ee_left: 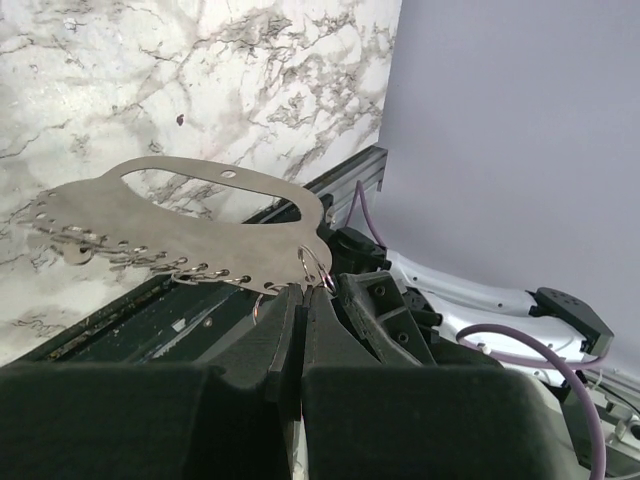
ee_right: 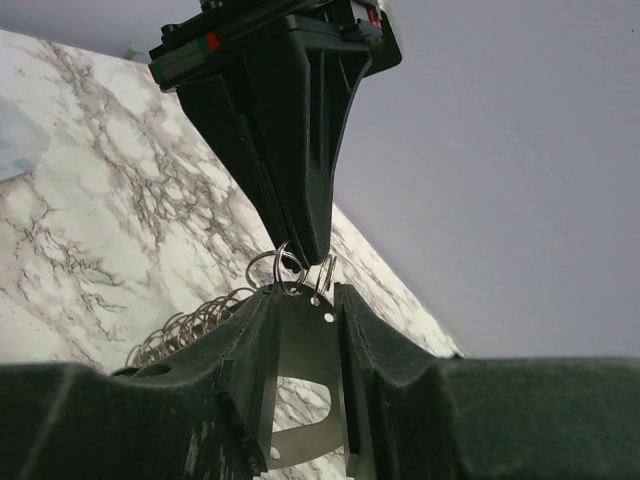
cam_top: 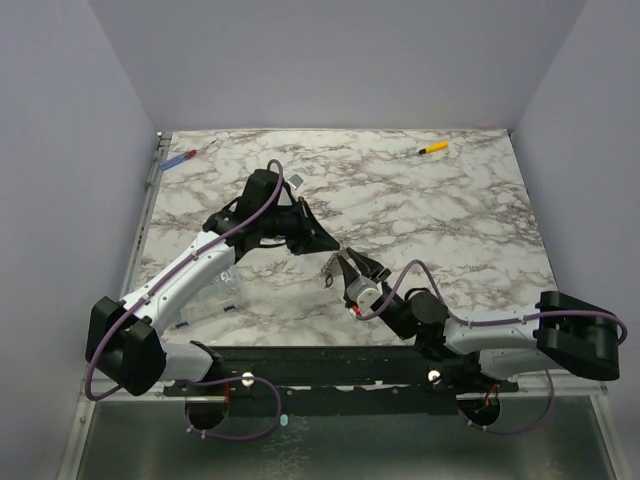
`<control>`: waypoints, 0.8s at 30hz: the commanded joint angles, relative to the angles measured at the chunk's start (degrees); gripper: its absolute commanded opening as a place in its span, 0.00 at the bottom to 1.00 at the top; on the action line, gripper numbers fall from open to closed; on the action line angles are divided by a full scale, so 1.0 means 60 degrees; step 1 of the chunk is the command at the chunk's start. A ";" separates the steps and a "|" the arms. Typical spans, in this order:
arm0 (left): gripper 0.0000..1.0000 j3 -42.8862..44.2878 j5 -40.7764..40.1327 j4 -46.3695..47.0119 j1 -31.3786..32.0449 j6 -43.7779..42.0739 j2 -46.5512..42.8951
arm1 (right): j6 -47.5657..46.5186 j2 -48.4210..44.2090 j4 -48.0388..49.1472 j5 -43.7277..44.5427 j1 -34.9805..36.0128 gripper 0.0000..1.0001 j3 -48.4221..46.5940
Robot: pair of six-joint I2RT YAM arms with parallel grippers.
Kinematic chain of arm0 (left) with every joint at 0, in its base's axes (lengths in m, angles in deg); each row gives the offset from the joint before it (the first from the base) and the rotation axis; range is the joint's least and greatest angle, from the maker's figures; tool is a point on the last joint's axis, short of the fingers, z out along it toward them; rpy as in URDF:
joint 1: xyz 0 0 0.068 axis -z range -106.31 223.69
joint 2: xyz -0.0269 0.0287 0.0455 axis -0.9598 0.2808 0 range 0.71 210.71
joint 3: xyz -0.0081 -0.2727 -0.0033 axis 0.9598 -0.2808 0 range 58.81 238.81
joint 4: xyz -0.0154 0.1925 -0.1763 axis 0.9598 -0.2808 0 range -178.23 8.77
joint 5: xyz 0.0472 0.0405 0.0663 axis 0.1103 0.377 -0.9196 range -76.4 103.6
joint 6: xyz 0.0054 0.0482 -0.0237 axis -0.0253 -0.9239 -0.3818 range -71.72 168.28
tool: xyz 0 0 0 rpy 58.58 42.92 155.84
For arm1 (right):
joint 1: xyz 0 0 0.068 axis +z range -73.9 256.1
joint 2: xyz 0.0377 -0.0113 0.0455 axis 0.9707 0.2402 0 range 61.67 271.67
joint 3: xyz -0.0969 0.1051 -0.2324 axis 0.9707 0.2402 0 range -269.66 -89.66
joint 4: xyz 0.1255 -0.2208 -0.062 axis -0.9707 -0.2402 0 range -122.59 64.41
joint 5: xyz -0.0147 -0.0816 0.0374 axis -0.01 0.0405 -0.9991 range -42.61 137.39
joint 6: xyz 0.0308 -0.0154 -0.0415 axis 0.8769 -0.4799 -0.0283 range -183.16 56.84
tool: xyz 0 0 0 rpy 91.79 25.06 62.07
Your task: Put the keys on the keyring
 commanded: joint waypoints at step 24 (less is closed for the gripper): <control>0.00 -0.0423 0.0051 0.0211 -0.0014 0.0185 -0.0568 | 0.0852 -0.0460 0.1326 0.0373 0.0071 0.32 0.0007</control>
